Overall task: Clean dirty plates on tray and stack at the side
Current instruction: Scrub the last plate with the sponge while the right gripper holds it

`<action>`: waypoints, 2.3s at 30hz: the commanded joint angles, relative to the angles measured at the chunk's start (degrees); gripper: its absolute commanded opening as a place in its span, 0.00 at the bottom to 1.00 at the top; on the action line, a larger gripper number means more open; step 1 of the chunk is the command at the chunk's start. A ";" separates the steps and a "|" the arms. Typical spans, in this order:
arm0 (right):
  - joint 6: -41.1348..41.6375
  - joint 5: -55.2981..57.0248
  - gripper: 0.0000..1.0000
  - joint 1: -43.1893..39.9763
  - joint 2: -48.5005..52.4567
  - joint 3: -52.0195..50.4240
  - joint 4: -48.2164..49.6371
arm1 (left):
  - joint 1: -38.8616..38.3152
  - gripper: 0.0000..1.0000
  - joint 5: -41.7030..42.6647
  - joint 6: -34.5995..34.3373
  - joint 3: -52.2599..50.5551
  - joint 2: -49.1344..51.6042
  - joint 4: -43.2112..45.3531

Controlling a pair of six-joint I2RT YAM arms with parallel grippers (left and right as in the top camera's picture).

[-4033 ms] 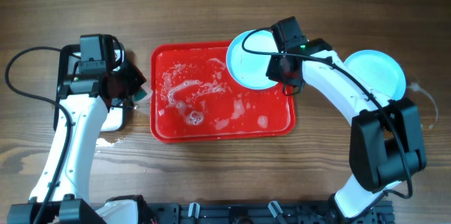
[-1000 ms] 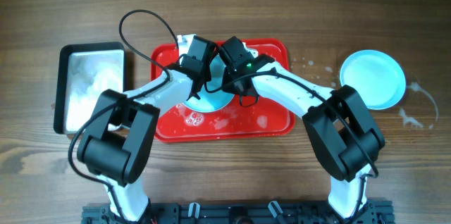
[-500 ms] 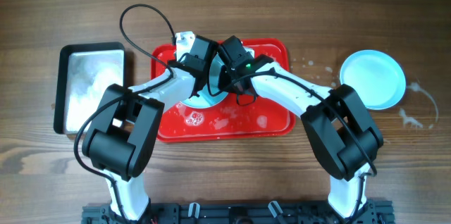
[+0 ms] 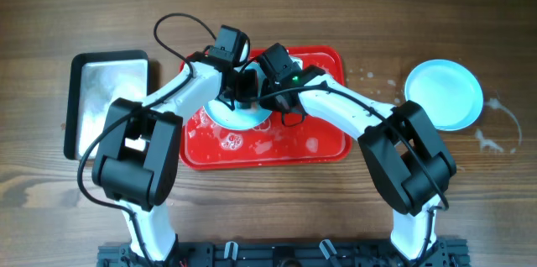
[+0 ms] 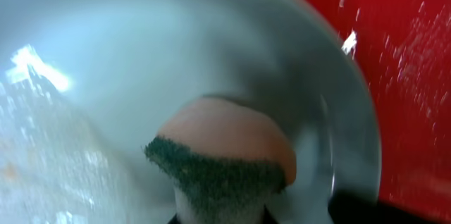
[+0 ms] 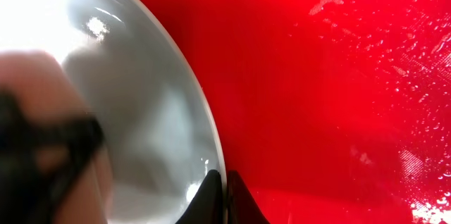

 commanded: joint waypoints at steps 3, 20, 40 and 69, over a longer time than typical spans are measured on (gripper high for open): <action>-1.70 1.46 0.04 0.24 2.69 -1.95 -1.16 | 1.16 0.04 -20.31 -2.27 -0.74 3.78 11.65; -2.12 1.25 0.04 0.26 2.69 -1.95 -0.13 | 0.96 0.04 -30.69 -1.90 -0.72 6.25 -12.39; -2.47 0.83 0.04 0.26 2.69 -1.95 -0.13 | 0.66 0.04 -15.63 -2.56 -0.74 6.80 8.15; -2.51 0.85 0.04 0.26 2.69 -1.95 0.07 | -0.59 0.04 -4.00 -2.12 -0.74 7.93 0.39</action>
